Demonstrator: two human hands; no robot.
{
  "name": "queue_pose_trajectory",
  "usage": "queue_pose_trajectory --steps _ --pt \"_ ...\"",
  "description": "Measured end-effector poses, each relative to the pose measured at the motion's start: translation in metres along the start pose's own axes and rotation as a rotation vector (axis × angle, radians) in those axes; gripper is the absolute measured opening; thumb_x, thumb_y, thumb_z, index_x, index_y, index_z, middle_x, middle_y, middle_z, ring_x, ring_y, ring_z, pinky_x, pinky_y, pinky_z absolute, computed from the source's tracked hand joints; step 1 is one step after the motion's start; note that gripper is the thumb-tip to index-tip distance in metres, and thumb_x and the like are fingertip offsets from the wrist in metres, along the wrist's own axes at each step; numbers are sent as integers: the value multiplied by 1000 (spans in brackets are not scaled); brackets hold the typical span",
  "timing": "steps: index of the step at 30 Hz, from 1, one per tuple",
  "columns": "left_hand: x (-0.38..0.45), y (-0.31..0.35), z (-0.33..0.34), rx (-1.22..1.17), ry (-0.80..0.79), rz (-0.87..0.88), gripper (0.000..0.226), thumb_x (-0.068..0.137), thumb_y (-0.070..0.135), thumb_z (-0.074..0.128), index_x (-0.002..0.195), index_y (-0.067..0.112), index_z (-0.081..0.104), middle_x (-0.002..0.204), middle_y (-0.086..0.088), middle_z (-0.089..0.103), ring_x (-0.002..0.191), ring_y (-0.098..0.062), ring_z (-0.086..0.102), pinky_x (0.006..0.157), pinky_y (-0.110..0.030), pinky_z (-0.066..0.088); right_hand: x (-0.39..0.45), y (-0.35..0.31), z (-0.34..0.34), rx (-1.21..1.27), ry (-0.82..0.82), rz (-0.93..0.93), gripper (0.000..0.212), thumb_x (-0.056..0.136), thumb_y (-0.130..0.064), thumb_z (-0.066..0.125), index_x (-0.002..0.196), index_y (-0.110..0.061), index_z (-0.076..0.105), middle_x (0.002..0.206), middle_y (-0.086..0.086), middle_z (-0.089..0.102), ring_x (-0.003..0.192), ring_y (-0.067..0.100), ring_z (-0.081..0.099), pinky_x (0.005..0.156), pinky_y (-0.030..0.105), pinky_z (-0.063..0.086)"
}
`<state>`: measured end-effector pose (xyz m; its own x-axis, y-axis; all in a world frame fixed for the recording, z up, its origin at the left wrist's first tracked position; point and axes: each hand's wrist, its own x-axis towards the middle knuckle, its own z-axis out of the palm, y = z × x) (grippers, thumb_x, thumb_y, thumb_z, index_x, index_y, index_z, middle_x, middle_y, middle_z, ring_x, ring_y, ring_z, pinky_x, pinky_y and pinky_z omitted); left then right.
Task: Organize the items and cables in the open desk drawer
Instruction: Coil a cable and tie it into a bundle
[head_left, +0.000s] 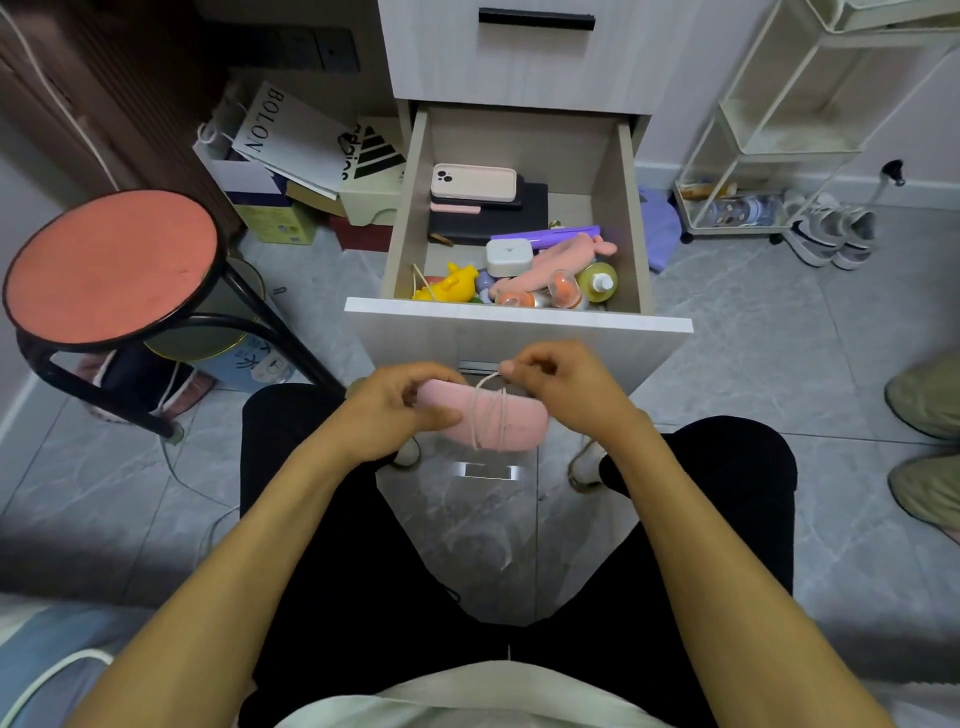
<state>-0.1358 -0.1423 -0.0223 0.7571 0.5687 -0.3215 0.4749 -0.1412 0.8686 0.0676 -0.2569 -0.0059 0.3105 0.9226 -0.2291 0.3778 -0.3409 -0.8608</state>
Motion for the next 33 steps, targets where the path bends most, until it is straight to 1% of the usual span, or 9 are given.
queue_pose_trajectory --steps 3,6,11,13,16,19,24,30,33 --pt "-4 4 7 -368 83 -34 29 76 16 78 100 30 74 94 1 72 86 -20 65 73 -34 54 -7 18 12 37 -52 57 20 91 -8 60 80 -23 68 63 -17 63 58 -4 57 59 14 45" --pt "0 6 14 -588 272 -126 25 79 12 76 101 24 73 91 1 73 83 -18 65 67 -30 50 -20 21 29 74 -73 82 22 95 -22 59 76 -19 70 56 -13 59 52 -1 51 56 12 42" --pt "6 4 21 -110 483 -123 27 79 20 79 105 19 72 94 4 71 83 -12 65 70 -23 51 -27 12 41 -214 -148 -32 34 96 -35 56 77 -11 69 65 4 61 55 8 48 57 24 40" --pt "5 6 22 151 488 -83 29 80 24 78 108 20 71 100 4 70 90 -15 63 80 -29 52 -26 2 34 -315 -151 -91 34 94 -34 57 70 -12 64 62 0 57 55 10 47 58 30 41" --pt "5 8 19 329 317 -33 26 84 23 73 110 25 71 106 0 71 99 -22 63 93 -41 50 -19 -14 15 -327 -59 -186 21 91 -29 64 74 -19 67 64 -11 56 60 7 51 62 29 46" --pt "-1 13 17 337 83 47 23 87 17 70 107 29 69 103 7 70 97 -16 62 90 -35 49 -6 -22 2 -281 10 -196 16 90 -32 67 78 -23 70 73 -7 66 68 10 58 65 28 49" --pt "-6 10 7 -72 24 34 26 86 6 70 101 28 71 97 9 71 91 -8 65 75 -18 51 2 -7 0 20 -17 -31 11 89 -29 68 79 -26 73 70 -13 69 65 0 60 63 18 46" --pt "-12 -2 6 -640 -6 -104 27 76 14 70 102 21 75 95 -7 70 80 -16 64 63 -28 50 -16 18 19 153 -141 85 36 92 -2 58 69 -27 65 58 -14 65 57 -2 59 57 18 48" --pt "-3 7 11 -850 120 -216 27 85 9 66 110 17 68 88 0 71 73 -13 65 63 -26 46 -23 23 35 213 -88 122 26 94 -14 61 71 -23 68 47 -12 52 47 1 44 54 18 39"
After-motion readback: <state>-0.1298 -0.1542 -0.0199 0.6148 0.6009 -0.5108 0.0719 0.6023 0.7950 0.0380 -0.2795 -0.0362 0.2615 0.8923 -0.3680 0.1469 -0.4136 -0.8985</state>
